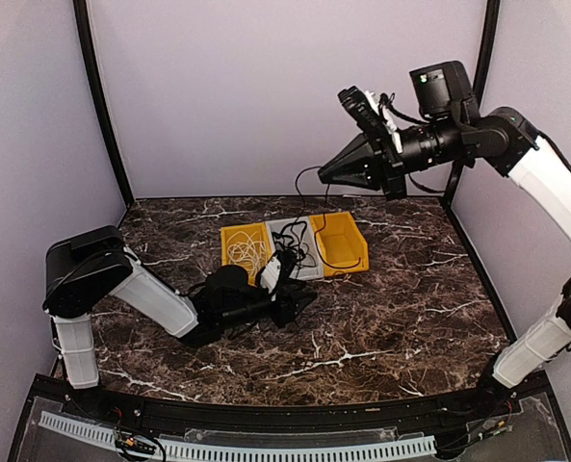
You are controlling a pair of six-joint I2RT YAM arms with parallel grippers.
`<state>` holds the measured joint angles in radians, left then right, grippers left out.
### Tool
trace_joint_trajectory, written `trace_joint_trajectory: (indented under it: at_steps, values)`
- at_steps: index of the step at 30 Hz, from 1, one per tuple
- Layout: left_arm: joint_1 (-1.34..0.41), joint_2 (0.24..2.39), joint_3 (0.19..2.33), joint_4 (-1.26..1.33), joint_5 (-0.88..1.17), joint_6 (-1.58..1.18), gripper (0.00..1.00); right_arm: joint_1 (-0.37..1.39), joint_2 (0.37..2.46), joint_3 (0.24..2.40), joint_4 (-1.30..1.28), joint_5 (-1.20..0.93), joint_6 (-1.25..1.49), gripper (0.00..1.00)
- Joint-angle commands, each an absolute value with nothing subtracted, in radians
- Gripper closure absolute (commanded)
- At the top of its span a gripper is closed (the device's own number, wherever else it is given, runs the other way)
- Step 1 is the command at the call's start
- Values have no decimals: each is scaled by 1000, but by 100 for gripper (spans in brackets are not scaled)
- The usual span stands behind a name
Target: Untangle the cables
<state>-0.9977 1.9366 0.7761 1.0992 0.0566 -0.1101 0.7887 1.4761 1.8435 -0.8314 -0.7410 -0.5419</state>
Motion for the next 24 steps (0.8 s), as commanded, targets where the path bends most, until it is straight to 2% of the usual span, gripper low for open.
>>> trace_joint_trajectory:
  at_steps: [1,4,9,14,24]
  values:
    - [-1000,1946,783,1084,4,-144,58,723,1440,1947,-793,-718,-537,100]
    - [-1000,1929,755,1090,-33,-156,50,709,1447,1955,-738,-641,-511,100]
    - [-1005,1847,682,1106,-25,-185,44,679,1480,1908,-639,-581,-457,100]
    - [-1012,1766,595,1073,-74,-220,42,651,1525,1885,-571,-550,-444,100]
    - [-1044,1445,411,939,-189,-291,41,643,1645,1813,-456,-461,-440,100]
